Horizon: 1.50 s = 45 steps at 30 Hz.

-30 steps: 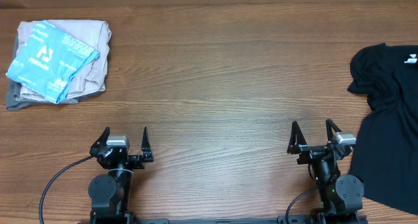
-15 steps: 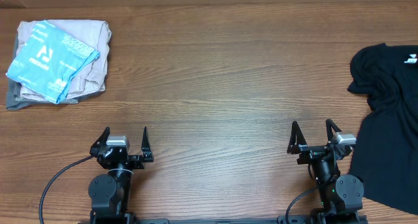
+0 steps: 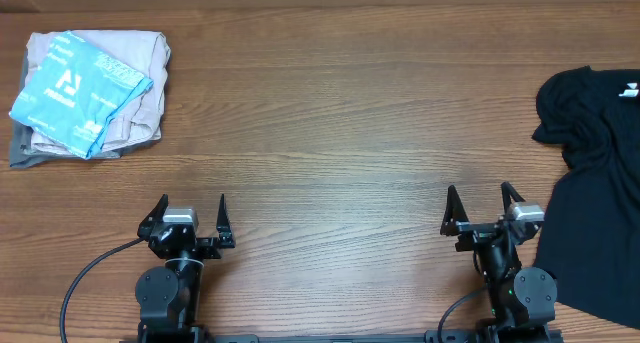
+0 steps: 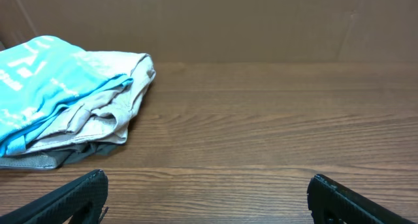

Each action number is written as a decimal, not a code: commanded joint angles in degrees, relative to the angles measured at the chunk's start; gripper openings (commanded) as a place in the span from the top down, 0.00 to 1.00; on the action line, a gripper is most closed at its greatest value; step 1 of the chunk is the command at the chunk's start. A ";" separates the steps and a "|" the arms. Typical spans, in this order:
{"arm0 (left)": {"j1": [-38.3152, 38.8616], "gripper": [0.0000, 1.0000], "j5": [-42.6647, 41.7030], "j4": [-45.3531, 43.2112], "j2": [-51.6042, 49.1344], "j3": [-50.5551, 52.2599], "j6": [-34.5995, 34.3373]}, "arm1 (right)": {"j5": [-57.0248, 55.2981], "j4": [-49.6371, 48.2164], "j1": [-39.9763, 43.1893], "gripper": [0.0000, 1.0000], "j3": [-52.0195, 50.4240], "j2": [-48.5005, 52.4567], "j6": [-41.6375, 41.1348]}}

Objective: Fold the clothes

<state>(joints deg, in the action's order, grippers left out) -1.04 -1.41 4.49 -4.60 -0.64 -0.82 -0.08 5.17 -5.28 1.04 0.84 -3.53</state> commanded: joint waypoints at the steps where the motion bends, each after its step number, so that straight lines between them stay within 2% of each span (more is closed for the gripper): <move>1: 0.42 0.00 0.52 -0.09 0.61 0.37 1.51 | -0.70 -0.35 0.22 0.00 -0.57 -0.61 10.67; 3: 0.42 0.00 0.52 -0.09 0.61 0.37 1.51 | -0.70 -0.35 0.22 0.00 -0.57 -0.61 12.90; 45: 0.42 0.00 0.52 -0.09 0.61 0.37 1.51 | 0.13 -0.33 0.15 0.00 -0.57 -0.61 12.76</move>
<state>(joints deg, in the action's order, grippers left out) -1.04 -1.41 4.49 -4.60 -0.64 -0.82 -0.21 5.19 -5.28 1.04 0.84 9.04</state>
